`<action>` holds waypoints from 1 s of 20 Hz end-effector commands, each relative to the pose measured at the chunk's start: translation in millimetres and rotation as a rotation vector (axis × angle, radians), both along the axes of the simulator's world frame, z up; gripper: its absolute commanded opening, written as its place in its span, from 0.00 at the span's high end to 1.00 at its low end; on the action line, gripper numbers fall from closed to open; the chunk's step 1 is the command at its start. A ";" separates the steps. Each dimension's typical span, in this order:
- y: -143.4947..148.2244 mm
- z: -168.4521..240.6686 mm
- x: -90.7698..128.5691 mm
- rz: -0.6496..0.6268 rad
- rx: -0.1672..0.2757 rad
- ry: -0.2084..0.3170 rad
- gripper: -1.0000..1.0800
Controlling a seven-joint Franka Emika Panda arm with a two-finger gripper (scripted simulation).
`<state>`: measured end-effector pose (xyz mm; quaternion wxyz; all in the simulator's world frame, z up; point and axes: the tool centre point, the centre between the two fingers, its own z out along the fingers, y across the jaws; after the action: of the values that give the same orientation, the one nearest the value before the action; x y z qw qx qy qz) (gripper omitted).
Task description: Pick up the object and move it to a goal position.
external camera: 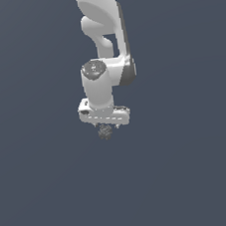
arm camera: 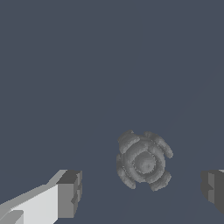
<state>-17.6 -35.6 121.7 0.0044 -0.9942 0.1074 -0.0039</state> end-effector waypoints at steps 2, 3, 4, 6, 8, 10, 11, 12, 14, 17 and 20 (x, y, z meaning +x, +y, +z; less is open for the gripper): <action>-8.6 -18.1 -9.3 -0.050 -0.004 0.005 0.04; -10.4 -21.8 -11.3 -0.060 -0.005 0.006 0.04; -11.9 -24.8 -13.0 -0.068 -0.006 0.007 0.04; -14.0 -29.2 -15.6 -0.080 -0.007 0.008 0.04; -15.1 -31.4 -16.9 -0.087 -0.007 0.009 0.04; -14.7 -30.6 -16.5 -0.083 -0.007 0.010 0.04; -14.7 -31.0 -16.5 -0.083 -0.007 0.010 0.04; -14.6 -32.0 -16.5 -0.083 -0.007 0.010 0.04; -14.7 -36.1 -16.7 -0.083 -0.007 0.010 0.04; -14.9 -47.3 -17.2 -0.085 -0.007 0.010 0.04; -15.1 -63.2 -18.0 -0.086 -0.007 0.009 0.04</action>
<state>-34.9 -50.6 66.5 0.0001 -0.9887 0.1497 -0.0001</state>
